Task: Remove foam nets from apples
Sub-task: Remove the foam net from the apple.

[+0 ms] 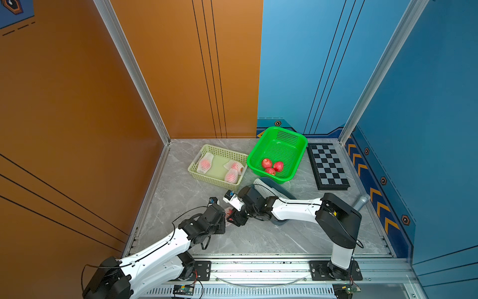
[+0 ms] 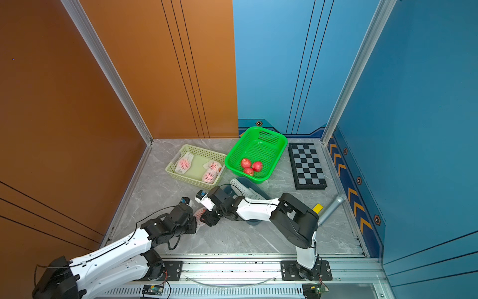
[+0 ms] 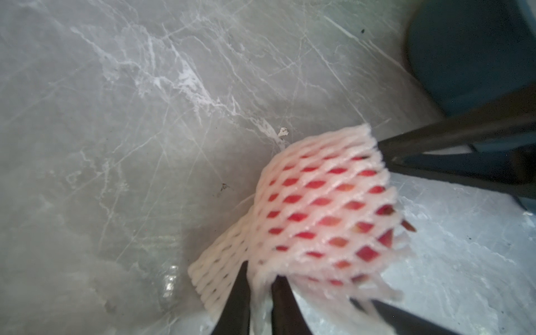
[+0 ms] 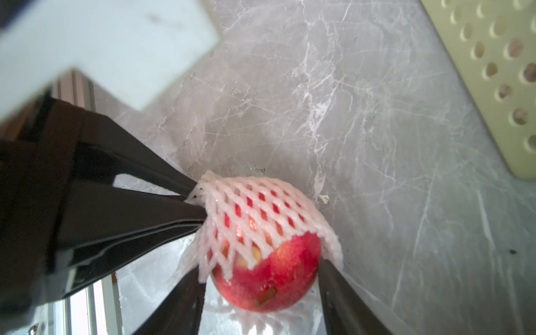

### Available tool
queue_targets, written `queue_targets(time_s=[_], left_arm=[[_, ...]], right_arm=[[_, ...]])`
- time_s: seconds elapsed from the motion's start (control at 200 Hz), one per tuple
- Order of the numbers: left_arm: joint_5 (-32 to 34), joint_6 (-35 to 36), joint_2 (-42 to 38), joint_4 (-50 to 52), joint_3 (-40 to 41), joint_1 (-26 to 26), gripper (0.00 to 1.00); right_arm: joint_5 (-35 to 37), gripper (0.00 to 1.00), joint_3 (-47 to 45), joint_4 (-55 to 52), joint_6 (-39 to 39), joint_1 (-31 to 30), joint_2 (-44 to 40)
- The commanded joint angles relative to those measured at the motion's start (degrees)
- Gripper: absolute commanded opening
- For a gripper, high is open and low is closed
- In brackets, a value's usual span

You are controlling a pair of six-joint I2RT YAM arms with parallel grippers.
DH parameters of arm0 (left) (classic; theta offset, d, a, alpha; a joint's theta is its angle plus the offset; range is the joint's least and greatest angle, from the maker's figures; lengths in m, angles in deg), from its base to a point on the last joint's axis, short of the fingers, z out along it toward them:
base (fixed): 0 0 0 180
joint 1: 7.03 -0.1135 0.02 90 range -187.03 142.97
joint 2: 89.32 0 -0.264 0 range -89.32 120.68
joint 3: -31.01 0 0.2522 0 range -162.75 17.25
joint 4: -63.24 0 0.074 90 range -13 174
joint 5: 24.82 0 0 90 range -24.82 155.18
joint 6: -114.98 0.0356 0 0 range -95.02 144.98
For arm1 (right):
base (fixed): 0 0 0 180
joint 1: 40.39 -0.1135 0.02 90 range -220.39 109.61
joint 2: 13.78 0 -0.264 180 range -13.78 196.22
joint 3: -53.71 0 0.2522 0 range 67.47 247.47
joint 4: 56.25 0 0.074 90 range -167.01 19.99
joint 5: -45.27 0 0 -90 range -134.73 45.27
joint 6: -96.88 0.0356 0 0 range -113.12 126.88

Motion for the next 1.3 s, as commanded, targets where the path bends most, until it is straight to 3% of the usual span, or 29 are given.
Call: queue_targets(time_s=[0.0,0.34,0.446,0.601,0.921,1.297], left_arm=[[-0.7,-0.3,-0.6,0.0,1.1,-0.6,0.16],[-0.9,-0.2,-0.5,-0.3,1.1,-0.9,0.16],[-1.0,0.0,-0.1,-0.5,0.9,-1.1,0.16],[-1.1,0.0,0.0,-0.6,1.0,-1.3,0.16],[-1.3,1.1,-0.2,-0.6,-0.7,-2.6,0.17],[-3.0,2.4,0.7,-0.9,-2.0,-3.8,0.19]], right_arm=[[1.2,0.64,1.1,-1.4,-0.7,-0.2,1.8],[0.1,0.74,2.6,0.5,-1.7,0.5,4.3],[-0.3,0.73,3.4,1.2,-1.0,1.0,4.8],[-0.5,0.60,1.4,3.9,1.1,2.4,3.6],[-7.3,0.61,-6.4,8.3,2.8,5.9,-0.9],[-5.7,0.65,-9.0,8.5,2.9,5.7,-4.0]])
